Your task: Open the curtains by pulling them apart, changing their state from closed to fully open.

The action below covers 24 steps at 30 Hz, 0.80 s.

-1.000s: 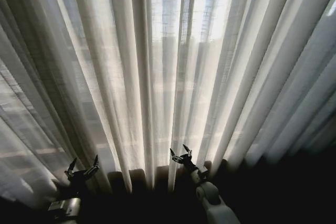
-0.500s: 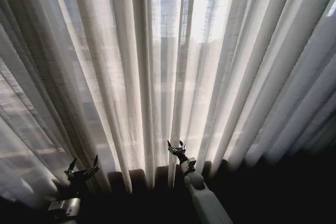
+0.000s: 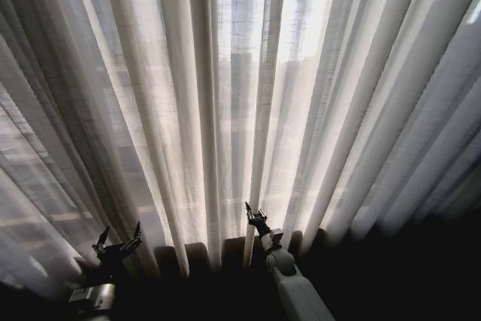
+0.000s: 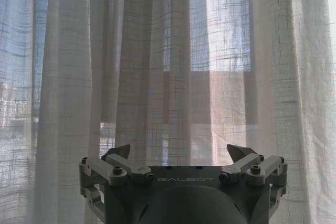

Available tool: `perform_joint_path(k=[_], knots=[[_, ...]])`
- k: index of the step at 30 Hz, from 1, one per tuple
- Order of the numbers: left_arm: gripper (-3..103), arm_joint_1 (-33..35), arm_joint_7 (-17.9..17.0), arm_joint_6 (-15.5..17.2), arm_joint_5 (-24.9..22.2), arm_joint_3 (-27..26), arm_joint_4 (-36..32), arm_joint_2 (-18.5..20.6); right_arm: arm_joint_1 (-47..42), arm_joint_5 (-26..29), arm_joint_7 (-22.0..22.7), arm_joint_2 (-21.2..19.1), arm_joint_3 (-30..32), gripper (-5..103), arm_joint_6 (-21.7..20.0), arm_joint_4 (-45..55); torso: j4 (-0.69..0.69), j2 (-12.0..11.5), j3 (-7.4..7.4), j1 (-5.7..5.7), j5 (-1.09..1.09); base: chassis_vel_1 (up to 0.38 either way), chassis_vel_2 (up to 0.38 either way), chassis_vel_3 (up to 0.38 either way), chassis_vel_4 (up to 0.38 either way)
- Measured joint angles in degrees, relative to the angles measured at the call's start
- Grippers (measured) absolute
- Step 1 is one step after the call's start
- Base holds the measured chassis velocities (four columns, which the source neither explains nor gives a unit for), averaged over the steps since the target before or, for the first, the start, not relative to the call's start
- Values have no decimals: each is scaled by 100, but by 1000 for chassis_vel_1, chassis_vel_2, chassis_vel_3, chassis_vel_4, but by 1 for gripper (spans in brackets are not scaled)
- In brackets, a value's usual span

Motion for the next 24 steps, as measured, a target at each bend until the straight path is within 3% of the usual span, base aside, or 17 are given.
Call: perform_joint_path(k=[1, 4, 6, 10, 24], knots=[[100, 0, 0, 0, 0, 0, 0, 0, 0, 0, 0, 0, 0, 19, 0, 0, 0, 0, 0, 0, 0, 0, 0, 0, 0], [100, 0, 0, 0, 0, 0, 0, 0, -6, 75, -134, 15, -1, 3, 60, -6, 0, 0, 0, 0, 0, 0, 0, 0, 0], [100, 0, 0, 0, 0, 0, 0, 0, -6, 88, -157, 14, -1, 2, 60, -9, 0, 0, 0, 0, 0, 0, 0, 0, 0], [100, 0, 0, 0, 0, 0, 0, 0, -3, 177, -370, 4, 26, 0, 51, -38, 0, 0, 0, 0, 0, 0, 0, 0, 0], [100, 0, -1, 0, 0, -1, 0, 0, 35, 204, -484, -10, 103, 0, 18, -92, 1, 0, 0, 0, -1, -64, -71, 70, 63]])
